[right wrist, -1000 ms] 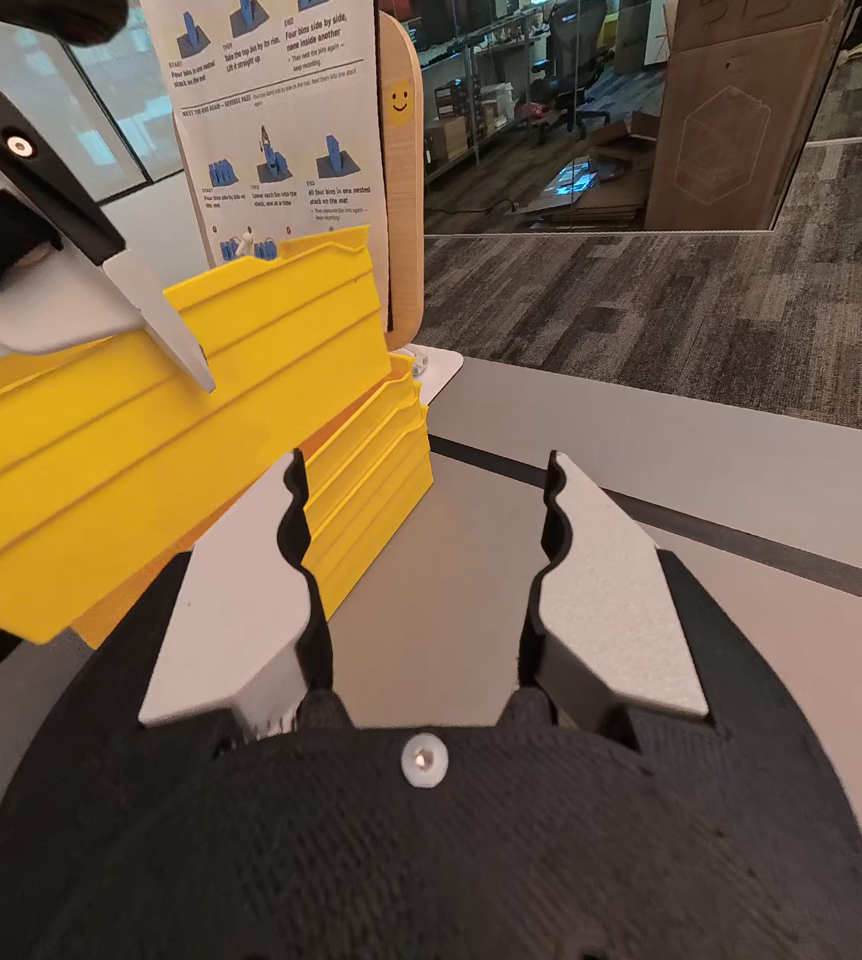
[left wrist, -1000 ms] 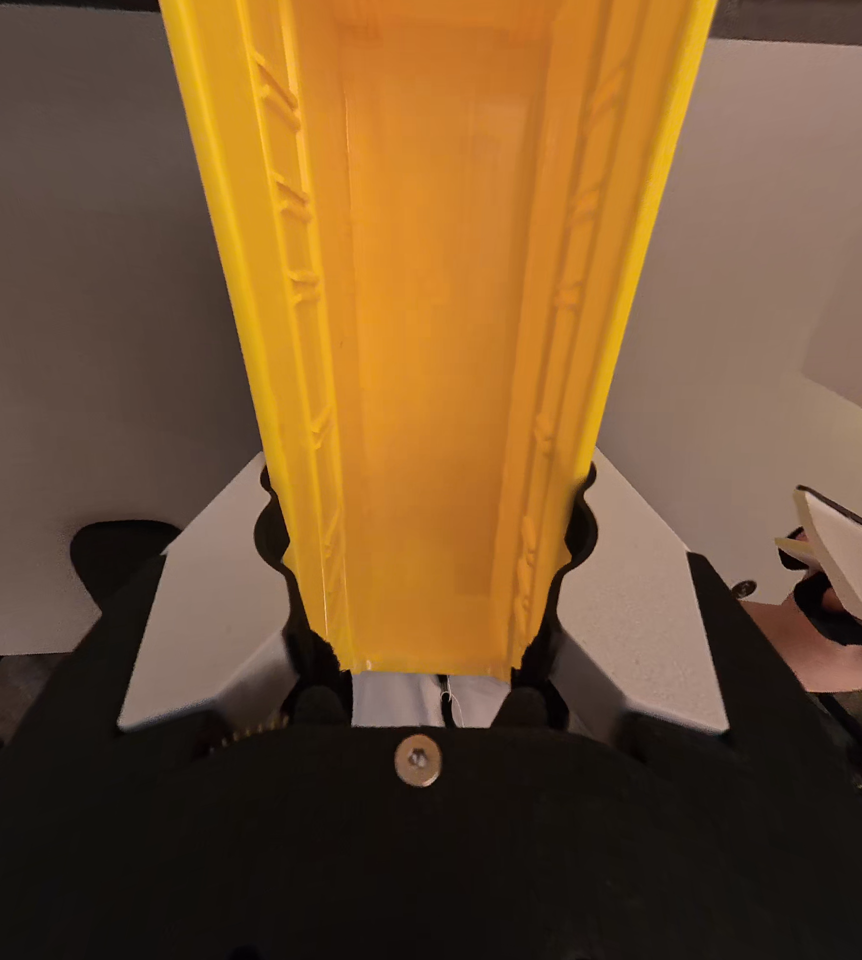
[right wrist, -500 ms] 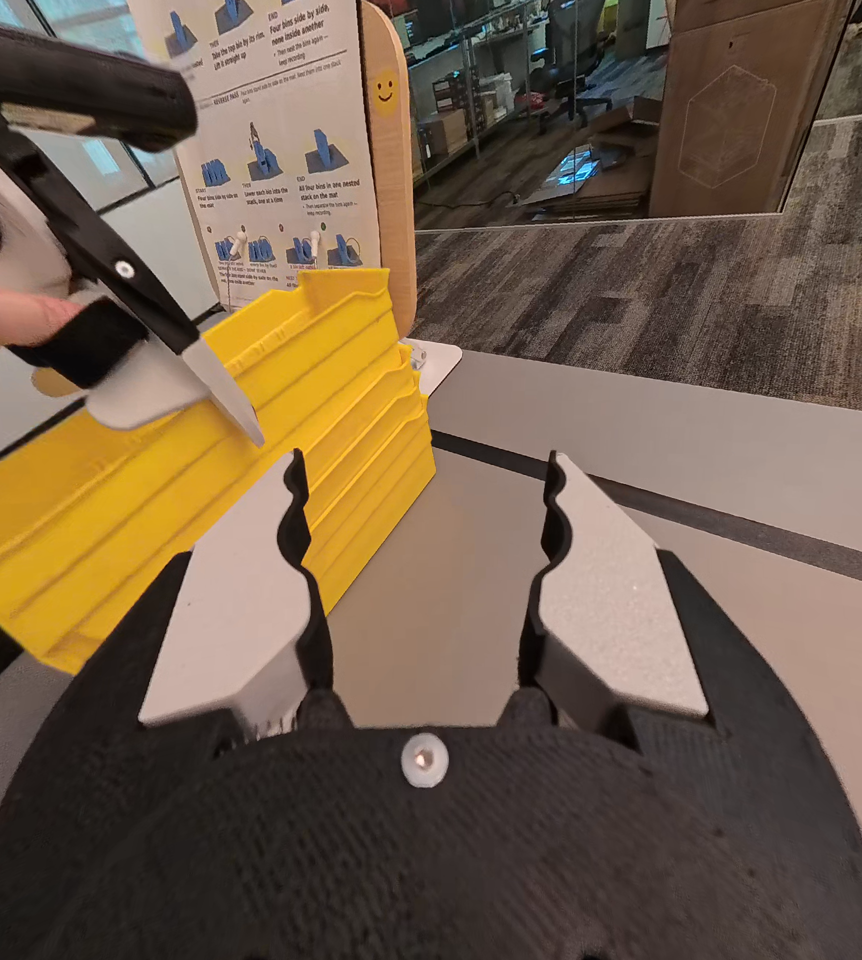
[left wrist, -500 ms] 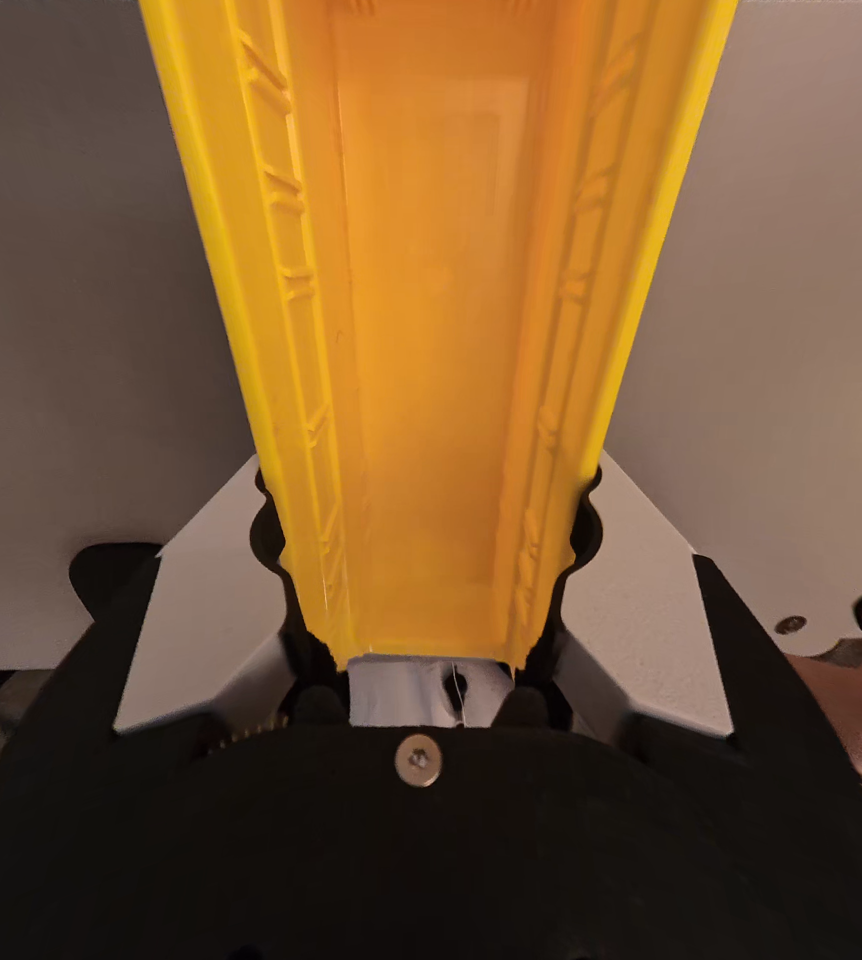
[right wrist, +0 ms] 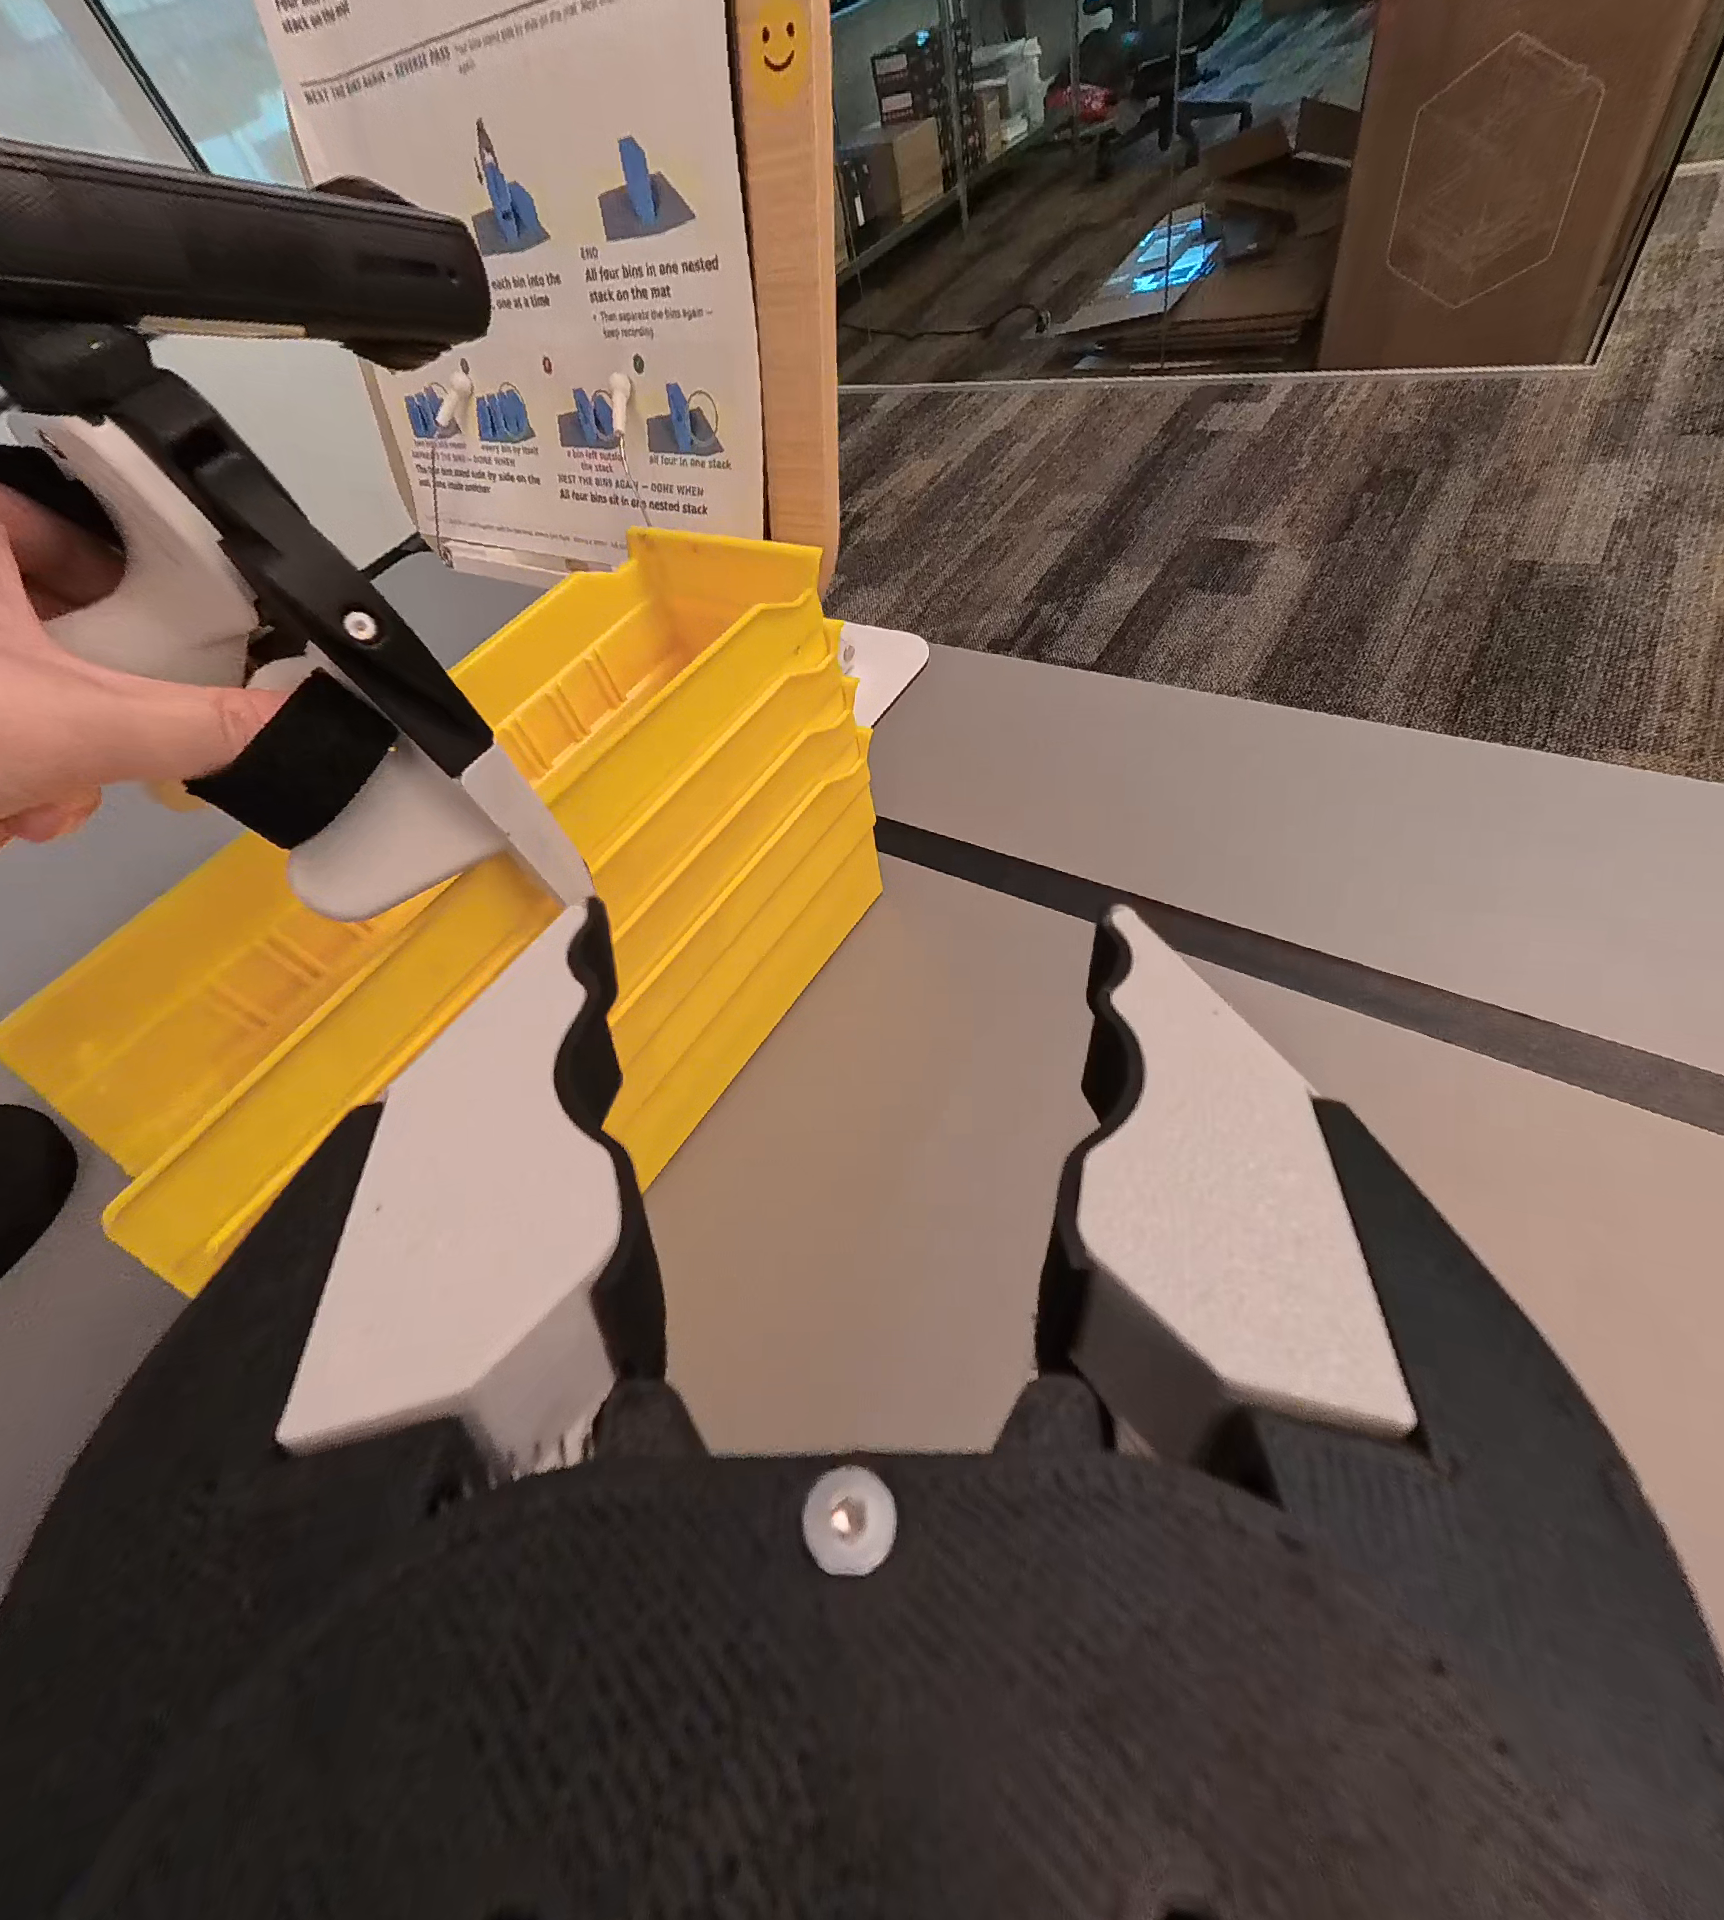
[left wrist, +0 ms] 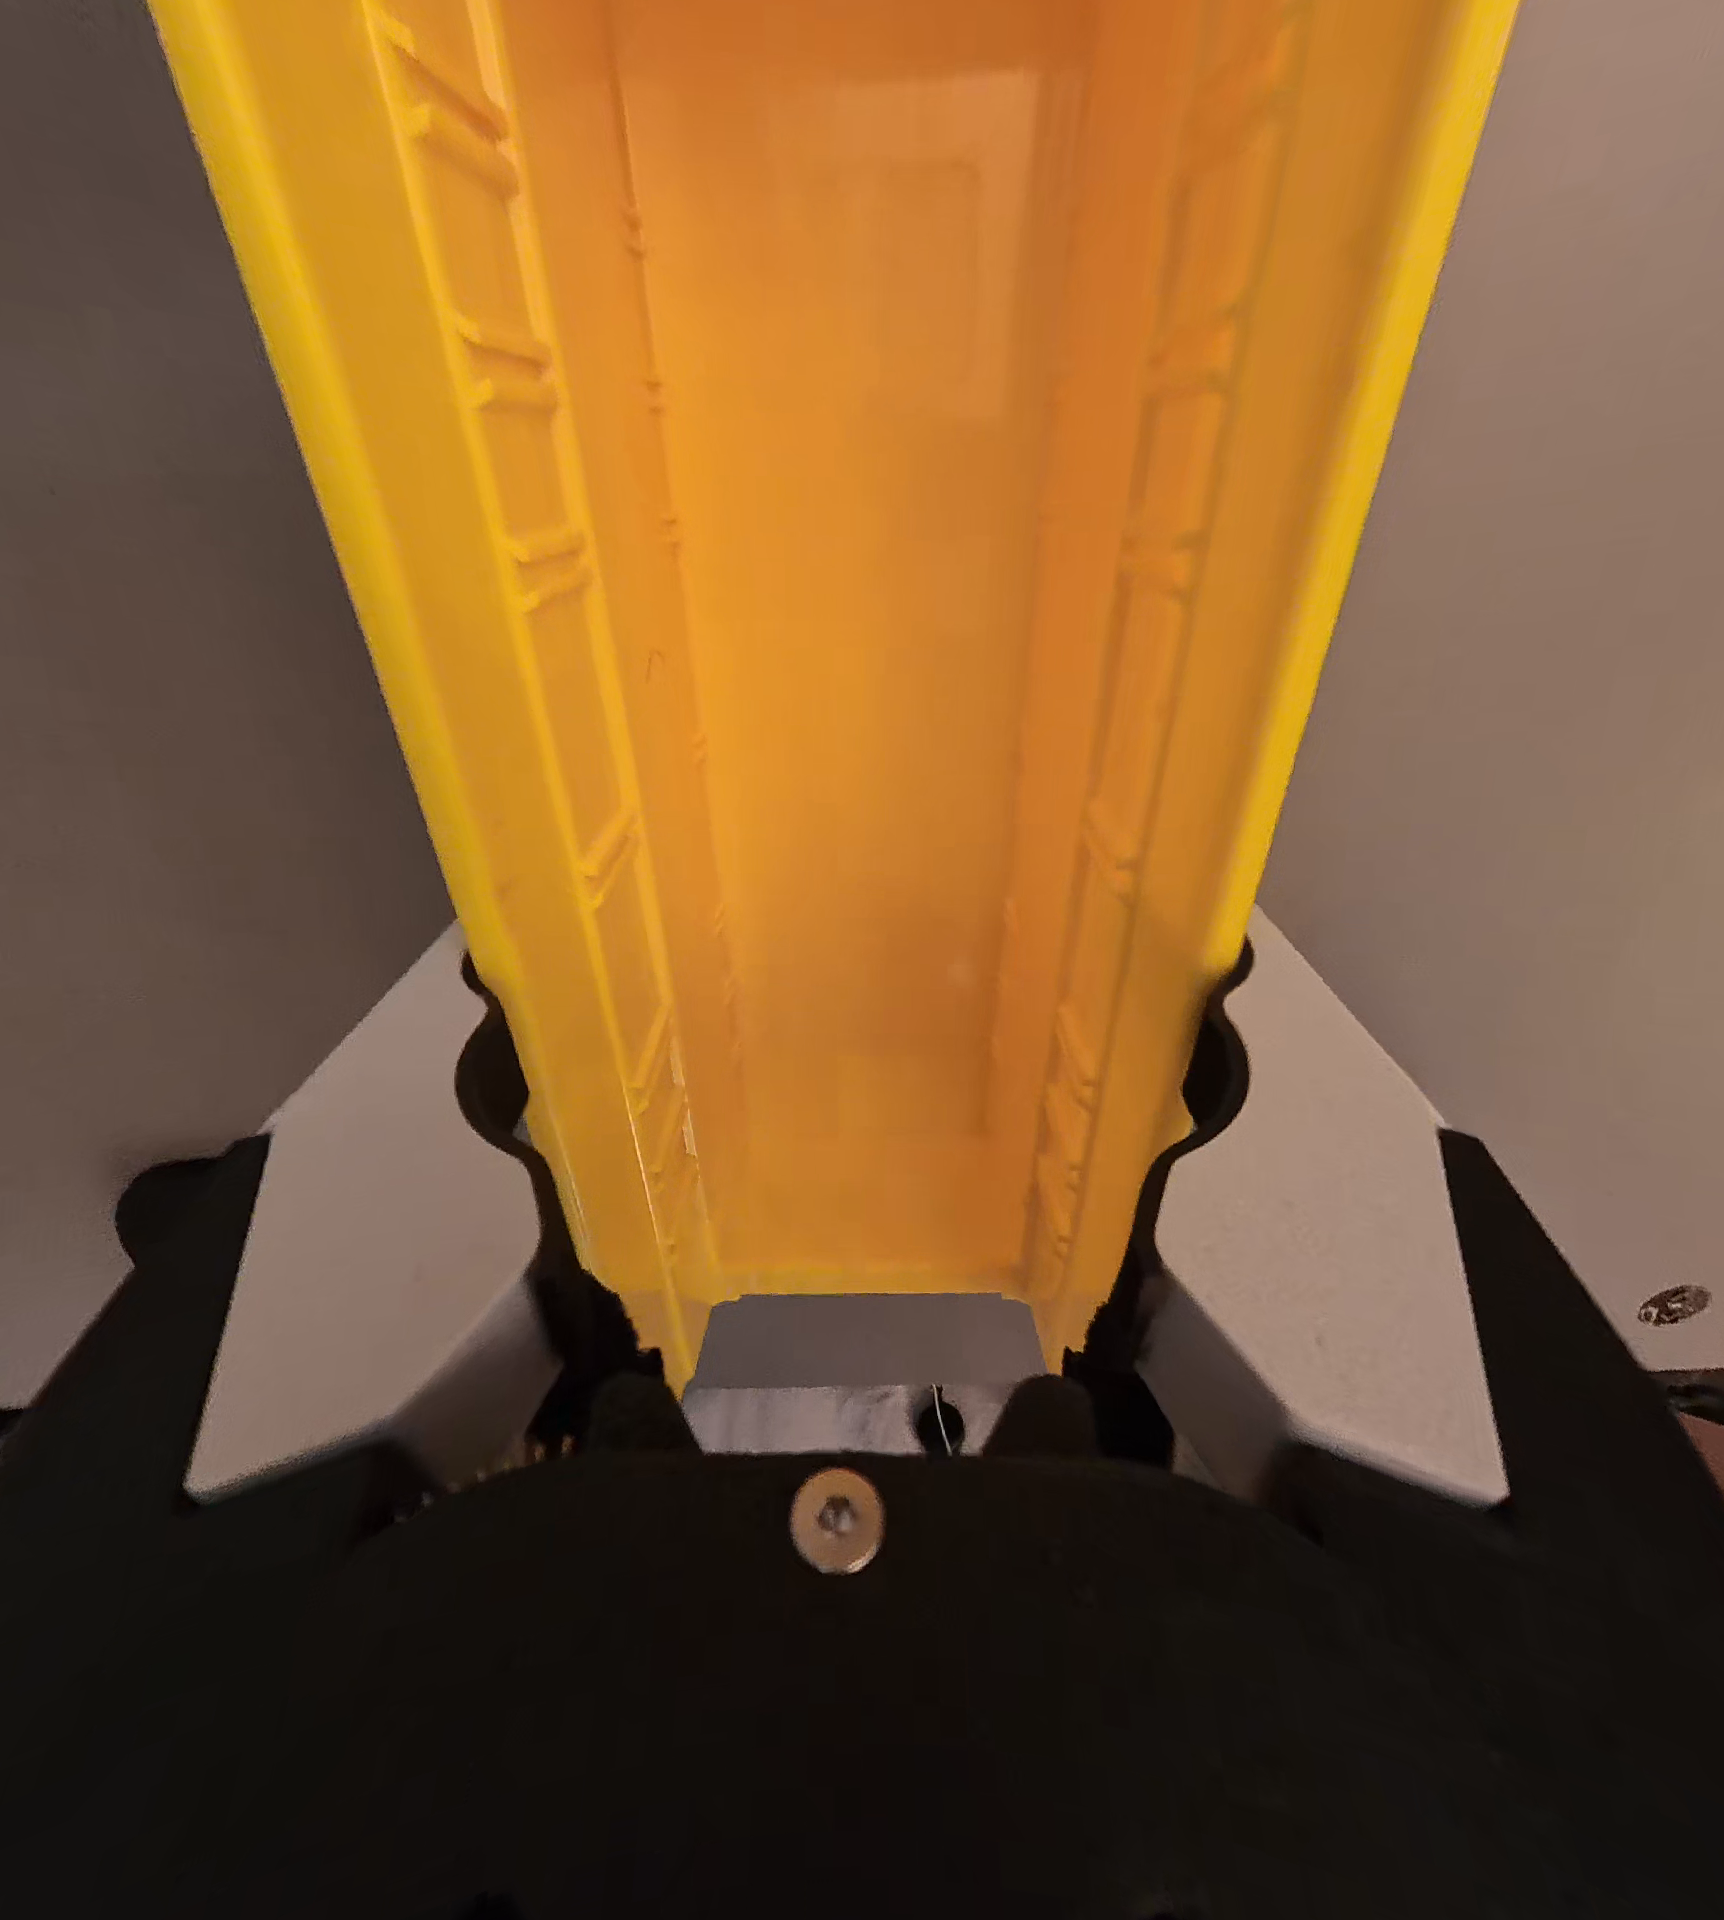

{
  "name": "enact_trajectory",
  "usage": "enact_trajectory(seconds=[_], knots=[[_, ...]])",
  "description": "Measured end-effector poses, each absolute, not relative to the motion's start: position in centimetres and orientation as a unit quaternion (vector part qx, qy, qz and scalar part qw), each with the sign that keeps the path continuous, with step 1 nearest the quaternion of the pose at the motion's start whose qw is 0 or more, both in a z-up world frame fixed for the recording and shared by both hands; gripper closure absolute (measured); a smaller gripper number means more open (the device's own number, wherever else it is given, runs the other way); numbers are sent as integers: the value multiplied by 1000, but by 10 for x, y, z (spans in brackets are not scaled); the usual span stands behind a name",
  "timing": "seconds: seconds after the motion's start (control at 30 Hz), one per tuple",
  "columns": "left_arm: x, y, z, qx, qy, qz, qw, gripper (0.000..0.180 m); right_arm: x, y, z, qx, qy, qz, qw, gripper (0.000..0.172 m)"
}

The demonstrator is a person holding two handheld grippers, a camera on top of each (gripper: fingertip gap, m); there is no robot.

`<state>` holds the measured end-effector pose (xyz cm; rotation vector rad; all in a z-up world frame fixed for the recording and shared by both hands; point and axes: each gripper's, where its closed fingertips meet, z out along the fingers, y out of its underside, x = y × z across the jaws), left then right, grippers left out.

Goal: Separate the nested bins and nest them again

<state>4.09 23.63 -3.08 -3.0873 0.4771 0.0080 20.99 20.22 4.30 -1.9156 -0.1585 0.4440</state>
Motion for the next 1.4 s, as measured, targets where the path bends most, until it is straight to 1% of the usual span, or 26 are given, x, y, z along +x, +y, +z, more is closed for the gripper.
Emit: enact_trajectory(seconds=[0.07, 0.13, 0.2, 0.23, 0.27, 0.3, 0.33, 0.4, 0.43, 0.5, 0.53, 0.63, 0.73, 0.77, 0.8, 0.83, 0.87, 0.93, 1.0, 1.03, 1.1, 1.17, 1.23, 1.27, 1.37, 1.4], knots=[[41, 236, -31, -987, 162, -8, 7, 48, 211, 203, 42, -811, -65, 184, 552, 80], [42, 230, -27, -985, 172, -27, -19, 48, 212, 203, 42, -810, -63, 184, 553, 80], [40, 221, -16, -982, 170, -55, -54, 38, 213, 204, 41, -812, -62, 181, 552, 80], [41, 220, -7, -980, 173, -76, -61, 38, 213, 204, 40, -813, -62, 179, 550, 80], [40, 221, 3, -978, 179, -92, -59, 41, 213, 205, 38, -815, -63, 176, 548, 80], [36, 224, 15, -976, 187, -101, -54, 50, 212, 206, 37, -817, -65, 173, 546, 80], [31, 229, 26, -974, 198, -105, -42, 50, 212, 207, 35, -819, -66, 170, 545, 80], [23, 242, 53, -966, 224, -126, 0, 53, 211, 209, 33, -821, -71, 161, 543, 80], [21, 247, 69, -959, 243, -145, 28, 58, 210, 209, 34, -821, -74, 155, 545, 80], [18, 254, 100, -932, 293, -188, 103, 64, 208, 210, 36, -818, -83, 142, 551, 80], [17, 252, 114, -906, 334, -211, 152, 72, 208, 210, 39, -815, -87, 135, 556, 80], [7, 218, 138, -789, 440, -283, 323, 76, 205, 208, 54, -796, -102, 120, 585, 80], [-28, 181, 136, -686, 437, -342, 470, 98, 207, 207, 72, -769, -104, 105, 622, 80], [-42, 175, 139, -648, 417, -362, 524, 99, 208, 207, 76, -762, -103, 101, 631, 80], [-55, 171, 145, -604, 395, -382, 578, 106, 209, 208, 80, -755, -101, 97, 641, 80], [-66, 165, 154, -557, 382, -409, 614, 118, 210, 208, 84, -748, -97, 93, 650, 80], [-76, 160, 162, -522, 370, -441, 629, 126, 210, 209, 87, -741, -94, 89, 658, 80], [-90, 156, 180, -475, 351, -499, 635, 128, 207, 210, 92, -733, -91, 88, 668, 80], [-100, 157, 196, -448, 359, -525, 628, 143, 196, 211, 92, -735, -97, 93, 665, 80], [-104, 160, 202, -444, 373, -522, 626, 148, 189, 212, 90, -739, -103, 93, 659, 79], [-114, 171, 207, -447, 390, -488, 641, 147, 175, 215, 85, -751, -108, 92, 645, 78], [-127, 184, 197, -465, 393, -446, 656, 143, 144, 214, 81, -759, -124, 148, 622, 77], [-144, 205, 192, -462, 364, -394, 706, 148, 116, 211, 79, -759, -130, 203, 605, 73], [-150, 216, 189, -475, 353, -378, 712, 145, 104, 209, 79, -758, -133, 223, 598, 71], [-156, 223, 186, -505, 340, -404, 683, 132, 80, 202, 74, -775, -132, 245, 568, 63], [-157, 220, 187, -503, 340, -420, 675, 133, 73, 199, 73, -778, -131, 250, 562, 63]])
